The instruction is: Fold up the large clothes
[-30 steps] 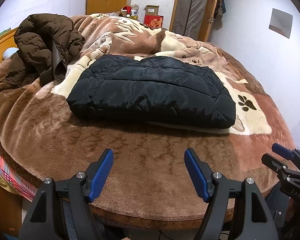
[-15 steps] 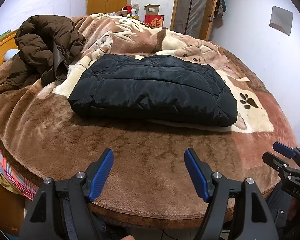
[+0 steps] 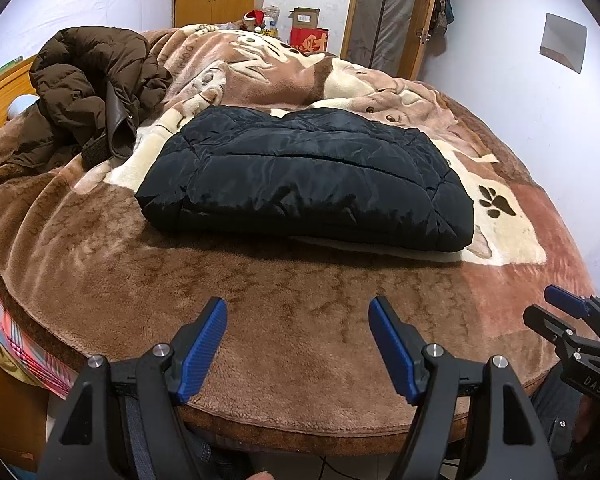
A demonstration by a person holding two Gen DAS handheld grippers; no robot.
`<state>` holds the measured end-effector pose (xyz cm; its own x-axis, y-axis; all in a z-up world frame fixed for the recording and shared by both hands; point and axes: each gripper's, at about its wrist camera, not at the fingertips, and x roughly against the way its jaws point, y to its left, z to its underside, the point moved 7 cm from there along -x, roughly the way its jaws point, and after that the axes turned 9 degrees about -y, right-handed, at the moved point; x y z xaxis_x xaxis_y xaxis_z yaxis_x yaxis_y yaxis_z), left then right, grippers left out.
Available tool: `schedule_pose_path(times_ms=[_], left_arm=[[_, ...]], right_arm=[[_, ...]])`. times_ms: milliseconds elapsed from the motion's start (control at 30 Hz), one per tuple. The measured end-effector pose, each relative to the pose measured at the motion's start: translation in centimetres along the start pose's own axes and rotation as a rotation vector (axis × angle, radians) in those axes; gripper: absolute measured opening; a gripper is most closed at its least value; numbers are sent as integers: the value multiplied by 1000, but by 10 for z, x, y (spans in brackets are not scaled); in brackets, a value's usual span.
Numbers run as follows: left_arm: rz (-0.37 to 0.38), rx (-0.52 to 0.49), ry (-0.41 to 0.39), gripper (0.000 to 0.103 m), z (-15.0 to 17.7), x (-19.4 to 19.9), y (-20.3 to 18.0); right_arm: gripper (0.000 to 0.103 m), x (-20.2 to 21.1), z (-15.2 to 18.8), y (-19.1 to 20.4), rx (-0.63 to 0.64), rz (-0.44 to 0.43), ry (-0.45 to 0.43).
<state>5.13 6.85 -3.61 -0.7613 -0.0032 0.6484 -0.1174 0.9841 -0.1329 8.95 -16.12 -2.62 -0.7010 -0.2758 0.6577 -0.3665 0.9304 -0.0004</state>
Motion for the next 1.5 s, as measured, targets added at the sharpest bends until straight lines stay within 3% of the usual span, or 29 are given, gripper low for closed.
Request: schedule_pose_path(times_ms=[1500], left_arm=[[-32,10,-8,75,1,1,-2]], right_arm=[[62,-1,6,3,-4,2,8]])
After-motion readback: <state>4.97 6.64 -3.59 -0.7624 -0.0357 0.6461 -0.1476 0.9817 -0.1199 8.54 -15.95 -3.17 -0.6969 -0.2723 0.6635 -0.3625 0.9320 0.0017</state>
